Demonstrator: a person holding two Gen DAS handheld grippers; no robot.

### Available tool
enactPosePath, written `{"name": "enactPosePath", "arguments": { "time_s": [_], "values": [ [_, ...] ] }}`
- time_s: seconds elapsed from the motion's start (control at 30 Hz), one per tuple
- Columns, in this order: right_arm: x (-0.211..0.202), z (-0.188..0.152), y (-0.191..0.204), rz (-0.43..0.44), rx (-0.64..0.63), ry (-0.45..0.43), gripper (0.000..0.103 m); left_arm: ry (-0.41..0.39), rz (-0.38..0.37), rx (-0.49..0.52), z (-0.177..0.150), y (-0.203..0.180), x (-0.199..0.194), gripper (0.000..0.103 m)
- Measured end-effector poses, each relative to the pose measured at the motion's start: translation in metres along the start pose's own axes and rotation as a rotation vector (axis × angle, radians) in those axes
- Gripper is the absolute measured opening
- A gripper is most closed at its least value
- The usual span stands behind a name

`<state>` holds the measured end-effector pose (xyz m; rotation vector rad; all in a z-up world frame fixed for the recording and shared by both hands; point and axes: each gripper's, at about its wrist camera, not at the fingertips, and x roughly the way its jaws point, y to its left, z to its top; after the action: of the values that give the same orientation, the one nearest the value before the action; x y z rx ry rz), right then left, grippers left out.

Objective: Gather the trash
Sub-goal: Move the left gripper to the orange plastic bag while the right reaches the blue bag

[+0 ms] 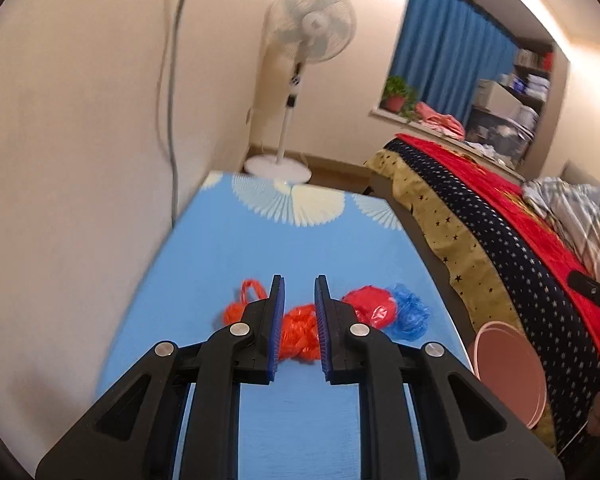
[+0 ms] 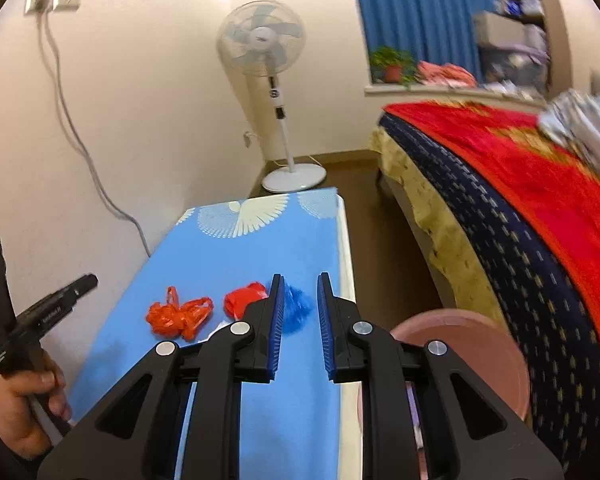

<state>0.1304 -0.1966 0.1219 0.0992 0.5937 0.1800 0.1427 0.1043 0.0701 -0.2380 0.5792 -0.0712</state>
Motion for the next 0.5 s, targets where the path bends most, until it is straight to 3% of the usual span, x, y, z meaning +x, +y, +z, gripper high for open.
{"name": "enactPosePath", "arguments": {
  "time_s": [0.1,0.2,0.3,0.4,0.47,0.5],
  "values": [
    [0.040,0.001,0.005,0.015,-0.029,0.049,0.018,0.000,0.012,0.005,-0.002,0.002,0.011,0.018],
    [0.075,-0.004,0.002,0.017,-0.006,0.087,0.020,0.002,0.012,0.005,-0.003,0.007,0.020,0.036],
    [0.108,-0.019,-0.005,0.013,0.055,0.136,0.026,0.032,0.032,0.000,-0.008,0.018,0.034,0.038],
    [0.137,-0.032,-0.004,0.030,0.090,0.176,0.040,0.076,0.042,-0.006,-0.014,0.023,0.049,0.044],
    [0.150,-0.037,0.001,0.041,0.076,0.191,0.055,0.086,0.035,-0.030,-0.015,0.024,0.056,0.058],
    [0.157,-0.041,0.004,0.043,0.066,0.199,0.057,0.094,0.033,-0.037,-0.017,0.024,0.061,0.060]
  ]
}}
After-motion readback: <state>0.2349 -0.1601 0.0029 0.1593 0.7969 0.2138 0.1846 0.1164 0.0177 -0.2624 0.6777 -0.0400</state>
